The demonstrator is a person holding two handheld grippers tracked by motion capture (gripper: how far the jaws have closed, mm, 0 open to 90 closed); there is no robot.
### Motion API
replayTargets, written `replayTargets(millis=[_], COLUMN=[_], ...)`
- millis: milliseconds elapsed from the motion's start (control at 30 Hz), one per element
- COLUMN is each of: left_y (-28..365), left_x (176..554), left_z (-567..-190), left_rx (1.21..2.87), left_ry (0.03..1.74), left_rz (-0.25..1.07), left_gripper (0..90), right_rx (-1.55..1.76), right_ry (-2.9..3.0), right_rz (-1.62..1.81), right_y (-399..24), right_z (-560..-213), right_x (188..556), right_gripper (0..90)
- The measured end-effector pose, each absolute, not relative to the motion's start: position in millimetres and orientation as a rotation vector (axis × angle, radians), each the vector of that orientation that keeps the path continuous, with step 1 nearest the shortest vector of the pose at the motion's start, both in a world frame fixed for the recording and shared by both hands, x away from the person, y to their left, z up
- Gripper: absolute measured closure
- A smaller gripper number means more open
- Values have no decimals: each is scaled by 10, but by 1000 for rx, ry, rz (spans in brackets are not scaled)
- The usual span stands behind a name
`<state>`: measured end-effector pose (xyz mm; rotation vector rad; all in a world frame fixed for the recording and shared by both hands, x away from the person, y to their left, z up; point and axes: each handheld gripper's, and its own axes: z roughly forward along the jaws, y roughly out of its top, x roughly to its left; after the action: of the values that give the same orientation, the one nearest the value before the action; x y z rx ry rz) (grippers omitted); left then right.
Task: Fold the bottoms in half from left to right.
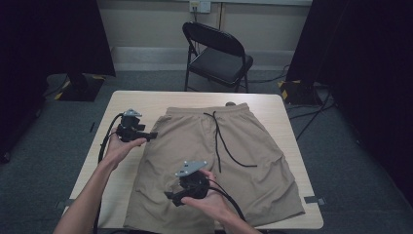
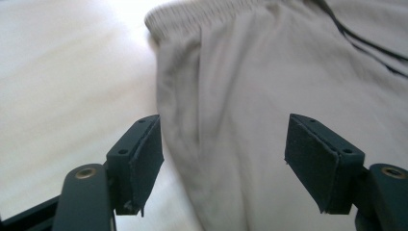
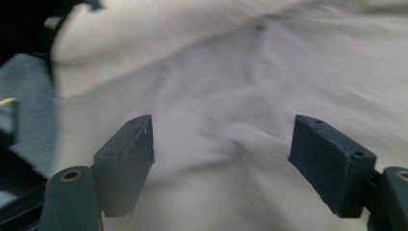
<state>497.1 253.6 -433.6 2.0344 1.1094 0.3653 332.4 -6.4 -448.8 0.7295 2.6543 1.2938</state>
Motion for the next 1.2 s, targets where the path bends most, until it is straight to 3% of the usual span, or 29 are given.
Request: replayTargets(millis=[200,600,1200], left_y=[2489,2402,2507], left_x=[5121,5239,5219], left_z=[-4227,-4457,-4463], left_rx=[2031,2041,2031], left_ry=[1090,1100,1139], left_rz=[391,336,335], left_gripper=[292,297,306], right_rx=[631,515,392], right_ry=[2682,2854,2835], right_rz=[1310,1344,1330], right_y=[171,892,1066], right_z=[-4361,-4825,-5009], right_x=[3230,2970,2780], right_gripper=[235,248,213])
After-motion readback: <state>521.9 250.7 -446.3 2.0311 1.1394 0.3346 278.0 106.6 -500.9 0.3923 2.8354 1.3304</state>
